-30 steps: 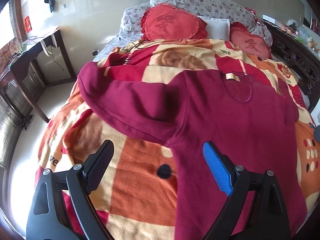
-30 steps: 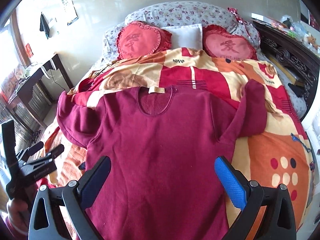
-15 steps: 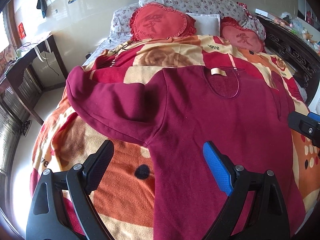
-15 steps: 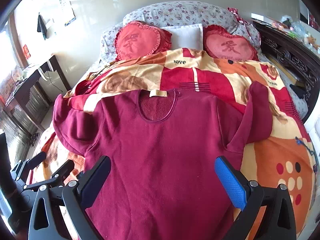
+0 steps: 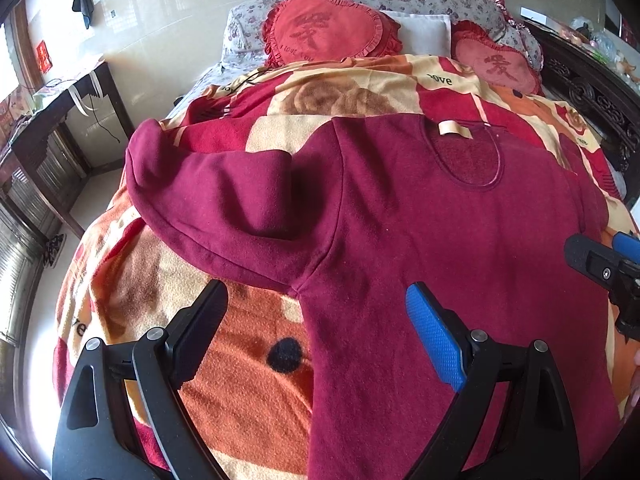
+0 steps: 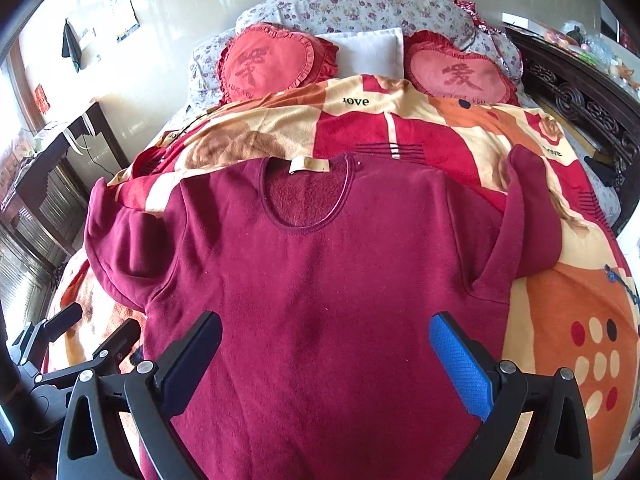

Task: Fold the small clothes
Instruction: 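Spread the maroon sweatshirt flat on the blanket with both tools, then grasp the sweatshirt sleeve nearest the left tool with the left tool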

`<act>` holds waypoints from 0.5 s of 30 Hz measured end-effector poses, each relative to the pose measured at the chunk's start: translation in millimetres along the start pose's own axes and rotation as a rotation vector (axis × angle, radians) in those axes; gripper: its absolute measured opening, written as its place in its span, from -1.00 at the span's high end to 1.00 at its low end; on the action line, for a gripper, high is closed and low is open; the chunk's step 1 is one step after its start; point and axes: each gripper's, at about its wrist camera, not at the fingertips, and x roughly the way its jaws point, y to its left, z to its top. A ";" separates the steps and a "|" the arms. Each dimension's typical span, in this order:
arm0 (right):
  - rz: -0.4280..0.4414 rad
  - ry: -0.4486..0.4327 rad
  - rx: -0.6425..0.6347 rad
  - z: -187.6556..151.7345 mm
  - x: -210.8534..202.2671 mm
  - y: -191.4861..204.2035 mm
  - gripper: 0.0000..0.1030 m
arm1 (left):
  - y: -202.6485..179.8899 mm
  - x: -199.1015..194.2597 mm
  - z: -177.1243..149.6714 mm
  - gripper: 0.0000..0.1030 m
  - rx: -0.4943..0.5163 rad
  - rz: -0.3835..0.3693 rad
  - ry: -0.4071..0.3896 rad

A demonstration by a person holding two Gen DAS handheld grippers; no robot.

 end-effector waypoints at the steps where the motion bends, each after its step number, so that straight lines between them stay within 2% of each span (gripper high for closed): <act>1: -0.004 0.000 -0.002 0.1 3.3 1.4 -1.00 | 1.5 2.2 0.2 -0.77 -0.004 0.001 0.003; 15: -0.014 0.013 -0.025 -3.4 28.8 12.6 -1.00 | 11.8 22.4 1.6 -0.77 -0.021 0.017 0.030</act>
